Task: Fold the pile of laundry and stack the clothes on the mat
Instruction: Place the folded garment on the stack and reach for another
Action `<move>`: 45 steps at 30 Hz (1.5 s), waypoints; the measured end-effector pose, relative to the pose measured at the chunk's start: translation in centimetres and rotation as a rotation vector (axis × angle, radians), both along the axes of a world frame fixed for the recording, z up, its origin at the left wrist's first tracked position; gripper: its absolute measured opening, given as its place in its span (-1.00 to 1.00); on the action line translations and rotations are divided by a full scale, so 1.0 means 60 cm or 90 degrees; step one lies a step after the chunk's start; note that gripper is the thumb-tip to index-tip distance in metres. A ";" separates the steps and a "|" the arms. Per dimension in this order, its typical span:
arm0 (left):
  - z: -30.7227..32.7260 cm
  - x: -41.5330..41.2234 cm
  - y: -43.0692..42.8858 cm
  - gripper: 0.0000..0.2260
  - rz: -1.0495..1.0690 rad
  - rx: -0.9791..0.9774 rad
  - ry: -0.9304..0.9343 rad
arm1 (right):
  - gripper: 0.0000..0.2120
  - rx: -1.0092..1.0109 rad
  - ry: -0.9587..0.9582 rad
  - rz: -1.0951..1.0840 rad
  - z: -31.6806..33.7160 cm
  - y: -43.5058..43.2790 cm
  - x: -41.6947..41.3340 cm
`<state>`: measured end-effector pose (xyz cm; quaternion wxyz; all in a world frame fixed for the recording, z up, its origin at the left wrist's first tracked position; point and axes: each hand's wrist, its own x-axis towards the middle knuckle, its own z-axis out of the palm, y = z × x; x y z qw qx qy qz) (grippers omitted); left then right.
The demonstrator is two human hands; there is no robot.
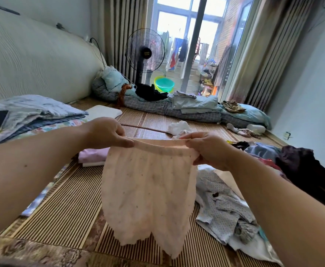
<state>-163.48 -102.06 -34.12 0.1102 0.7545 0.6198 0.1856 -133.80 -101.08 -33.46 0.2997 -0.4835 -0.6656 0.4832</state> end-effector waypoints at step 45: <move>-0.064 0.106 0.031 -0.77 0.073 -0.282 -0.467 | -0.73 0.100 -0.301 -0.147 -0.054 0.071 -0.068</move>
